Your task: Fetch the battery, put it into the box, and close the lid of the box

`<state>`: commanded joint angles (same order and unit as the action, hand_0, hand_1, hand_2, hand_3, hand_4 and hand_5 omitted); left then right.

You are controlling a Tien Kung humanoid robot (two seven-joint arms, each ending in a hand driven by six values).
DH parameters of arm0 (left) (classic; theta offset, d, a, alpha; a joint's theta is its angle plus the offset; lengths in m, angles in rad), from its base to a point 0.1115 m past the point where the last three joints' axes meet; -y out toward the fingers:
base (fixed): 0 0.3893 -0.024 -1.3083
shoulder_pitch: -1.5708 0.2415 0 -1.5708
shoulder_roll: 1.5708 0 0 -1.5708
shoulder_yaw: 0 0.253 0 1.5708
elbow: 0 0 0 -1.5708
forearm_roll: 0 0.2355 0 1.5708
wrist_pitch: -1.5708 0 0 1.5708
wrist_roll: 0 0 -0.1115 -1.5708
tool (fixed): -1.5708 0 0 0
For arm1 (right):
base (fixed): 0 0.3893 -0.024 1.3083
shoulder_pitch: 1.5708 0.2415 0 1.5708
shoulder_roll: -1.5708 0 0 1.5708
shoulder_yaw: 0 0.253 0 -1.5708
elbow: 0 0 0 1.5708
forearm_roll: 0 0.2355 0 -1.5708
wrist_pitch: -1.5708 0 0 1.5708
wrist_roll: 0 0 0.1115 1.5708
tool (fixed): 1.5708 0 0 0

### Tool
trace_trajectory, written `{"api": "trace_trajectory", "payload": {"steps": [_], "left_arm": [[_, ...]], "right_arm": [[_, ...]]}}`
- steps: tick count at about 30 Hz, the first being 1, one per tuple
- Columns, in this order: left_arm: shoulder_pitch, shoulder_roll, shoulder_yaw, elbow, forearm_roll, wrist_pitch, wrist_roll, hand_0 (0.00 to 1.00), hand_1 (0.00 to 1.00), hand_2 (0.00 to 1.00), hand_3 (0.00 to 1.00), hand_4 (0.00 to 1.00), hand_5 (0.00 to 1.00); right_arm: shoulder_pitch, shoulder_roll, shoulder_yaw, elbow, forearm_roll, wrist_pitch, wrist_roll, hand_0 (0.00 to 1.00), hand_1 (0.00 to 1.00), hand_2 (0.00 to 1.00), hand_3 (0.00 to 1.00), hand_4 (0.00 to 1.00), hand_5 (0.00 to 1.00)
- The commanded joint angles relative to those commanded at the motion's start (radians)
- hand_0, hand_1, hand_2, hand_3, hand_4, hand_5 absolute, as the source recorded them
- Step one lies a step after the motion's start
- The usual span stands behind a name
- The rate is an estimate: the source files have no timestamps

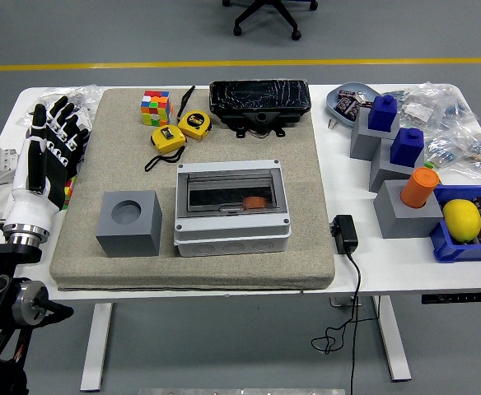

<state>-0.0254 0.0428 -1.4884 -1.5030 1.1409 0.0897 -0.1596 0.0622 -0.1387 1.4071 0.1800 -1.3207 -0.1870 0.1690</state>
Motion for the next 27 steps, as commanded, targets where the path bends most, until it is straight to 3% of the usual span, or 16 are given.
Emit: {"api": "trace_trajectory", "payload": {"steps": [10, 11, 22, 23, 27], "left_arm": [[0.019, -0.013, 0.018, 0.004, 0.067, 0.039, 0.005, 0.753, 0.806, 0.774, 0.765, 0.998, 0.998], [0.020, -0.014, 0.017, 0.004, 0.073, 0.039, 0.008, 0.720, 0.739, 0.701, 0.714, 0.998, 0.998], [0.028, -0.019, 0.006, 0.004, 0.136, 0.036, 0.034, 0.706, 0.697, 0.669, 0.692, 0.998, 0.989], [0.028, -0.020, 0.005, 0.004, 0.137, 0.036, 0.035, 0.700, 0.683, 0.662, 0.679, 0.998, 0.937], [0.033, -0.021, 0.007, 0.003, 0.153, 0.039, 0.044, 0.700, 0.683, 0.662, 0.679, 0.998, 0.937]], "right_arm": [[-0.021, 0.008, -0.065, 0.000, 0.023, 0.020, -0.022, 0.998, 0.968, 0.950, 0.998, 0.998, 0.998], [-0.019, 0.008, -0.071, 0.000, 0.023, 0.026, -0.026, 0.958, 0.926, 0.896, 0.974, 0.998, 0.998], [-0.009, 0.017, -0.087, 0.000, 0.014, 0.080, -0.078, 0.918, 0.895, 0.852, 0.925, 0.998, 0.998], [-0.009, 0.019, -0.086, 0.000, 0.011, 0.083, -0.080, 0.904, 0.874, 0.832, 0.892, 0.998, 0.998], [-0.009, 0.024, -0.088, 0.000, 0.007, 0.091, -0.088, 0.904, 0.874, 0.832, 0.892, 0.998, 0.998]]}}
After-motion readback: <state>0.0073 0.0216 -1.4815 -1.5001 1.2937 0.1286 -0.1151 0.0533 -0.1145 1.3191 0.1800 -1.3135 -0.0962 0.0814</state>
